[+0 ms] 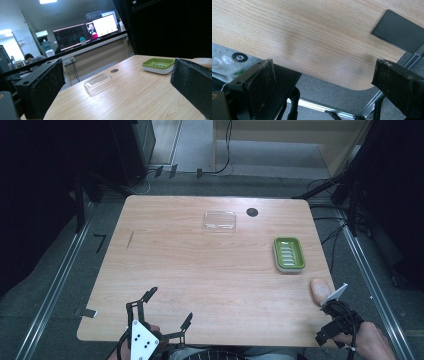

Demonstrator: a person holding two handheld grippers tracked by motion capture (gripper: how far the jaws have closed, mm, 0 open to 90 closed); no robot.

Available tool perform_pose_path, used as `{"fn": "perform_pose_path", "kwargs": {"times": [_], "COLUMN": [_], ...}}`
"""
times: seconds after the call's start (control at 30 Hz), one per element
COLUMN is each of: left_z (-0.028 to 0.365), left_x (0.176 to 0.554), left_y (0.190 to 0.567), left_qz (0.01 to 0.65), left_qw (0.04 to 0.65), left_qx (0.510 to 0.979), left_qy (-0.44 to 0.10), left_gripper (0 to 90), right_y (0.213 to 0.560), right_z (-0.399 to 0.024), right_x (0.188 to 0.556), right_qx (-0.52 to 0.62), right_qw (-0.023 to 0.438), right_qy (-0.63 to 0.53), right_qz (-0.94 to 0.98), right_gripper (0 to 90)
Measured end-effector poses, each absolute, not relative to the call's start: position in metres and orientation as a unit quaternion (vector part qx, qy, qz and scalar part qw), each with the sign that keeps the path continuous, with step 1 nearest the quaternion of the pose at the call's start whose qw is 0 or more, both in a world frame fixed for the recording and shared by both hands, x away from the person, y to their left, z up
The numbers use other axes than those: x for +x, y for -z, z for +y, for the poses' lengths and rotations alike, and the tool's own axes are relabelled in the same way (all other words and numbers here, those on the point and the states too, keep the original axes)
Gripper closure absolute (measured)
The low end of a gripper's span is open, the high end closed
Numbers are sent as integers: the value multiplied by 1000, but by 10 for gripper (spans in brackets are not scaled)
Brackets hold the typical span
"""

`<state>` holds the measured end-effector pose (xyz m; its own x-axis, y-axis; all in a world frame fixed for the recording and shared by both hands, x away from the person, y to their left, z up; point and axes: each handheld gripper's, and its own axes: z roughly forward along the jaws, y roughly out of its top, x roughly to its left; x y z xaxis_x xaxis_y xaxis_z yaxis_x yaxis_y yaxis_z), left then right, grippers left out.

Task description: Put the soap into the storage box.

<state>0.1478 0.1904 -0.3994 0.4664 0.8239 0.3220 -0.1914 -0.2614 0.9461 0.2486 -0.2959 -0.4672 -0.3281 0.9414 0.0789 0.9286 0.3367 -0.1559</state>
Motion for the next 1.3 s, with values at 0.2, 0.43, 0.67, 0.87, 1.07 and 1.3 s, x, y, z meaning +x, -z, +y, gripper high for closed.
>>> {"fn": "perform_pose_path", "kwargs": {"times": [0.2, 0.43, 0.67, 0.87, 1.07, 1.3], "left_z": [192, 190, 190, 189, 189, 190], "left_x": [148, 148, 149, 149, 149, 149], "left_y": [399, 399, 400, 400, 400, 400], "left_qz": [248, 241, 245, 244, 245, 246], "left_qw": [557, 557, 558, 557, 557, 557], "left_qx": [648, 652, 650, 651, 651, 651], "left_qy": [-457, -454, -453, -453, -453, -454], "left_gripper": [0, 0, 0, 0, 0, 0], "right_y": [464, 462, 459, 456, 454, 450], "right_z": [-295, -295, -293, -293, -292, -294], "right_x": [253, 259, 270, 276, 283, 292], "right_qx": [-571, -571, -568, -568, -571, -575], "right_qw": [74, 74, 70, 69, 63, 58], "right_qy": [-44, -46, -49, -47, -46, -47], "right_qz": [-817, -817, -819, -819, -817, -815], "right_gripper": [43, 43, 43, 43, 43, 43]}}
